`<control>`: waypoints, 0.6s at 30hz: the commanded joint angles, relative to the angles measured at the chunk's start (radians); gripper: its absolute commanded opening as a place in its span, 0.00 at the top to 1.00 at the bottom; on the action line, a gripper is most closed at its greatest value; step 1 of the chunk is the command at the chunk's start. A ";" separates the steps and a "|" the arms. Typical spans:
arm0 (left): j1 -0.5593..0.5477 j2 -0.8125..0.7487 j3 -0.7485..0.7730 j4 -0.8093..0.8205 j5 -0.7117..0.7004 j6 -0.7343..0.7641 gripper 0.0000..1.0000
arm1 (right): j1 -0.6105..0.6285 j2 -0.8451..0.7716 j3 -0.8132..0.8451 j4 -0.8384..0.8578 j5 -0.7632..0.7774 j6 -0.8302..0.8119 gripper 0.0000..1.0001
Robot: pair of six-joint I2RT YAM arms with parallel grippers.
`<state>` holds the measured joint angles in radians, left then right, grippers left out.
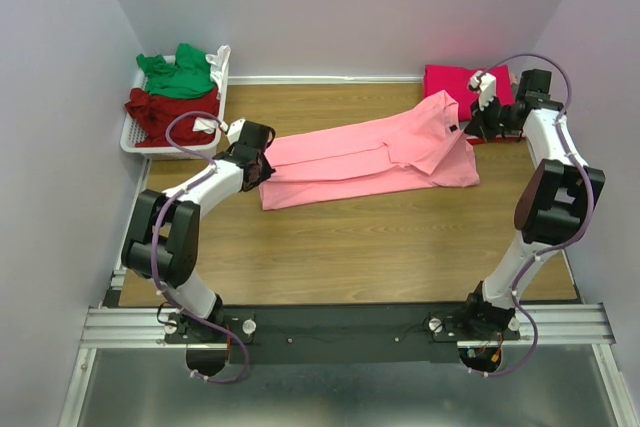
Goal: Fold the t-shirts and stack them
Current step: Fold the tshirt
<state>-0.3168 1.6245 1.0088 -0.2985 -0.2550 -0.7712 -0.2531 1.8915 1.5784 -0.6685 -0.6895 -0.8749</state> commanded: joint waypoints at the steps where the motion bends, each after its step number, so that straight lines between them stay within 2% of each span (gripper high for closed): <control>1: 0.008 0.015 0.039 -0.005 -0.043 0.010 0.98 | 0.006 0.020 0.040 0.037 0.034 0.037 1.00; 11: 0.008 -0.072 -0.018 -0.017 0.006 0.001 0.99 | 0.008 -0.009 0.014 0.046 0.053 0.034 1.00; 18: 0.008 -0.238 -0.168 -0.004 0.134 -0.003 1.00 | 0.008 -0.165 -0.158 0.044 0.076 -0.045 1.00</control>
<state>-0.3153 1.4628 0.9039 -0.3000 -0.1989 -0.7715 -0.2497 1.8370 1.4998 -0.6247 -0.6441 -0.8661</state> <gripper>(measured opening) 0.010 0.006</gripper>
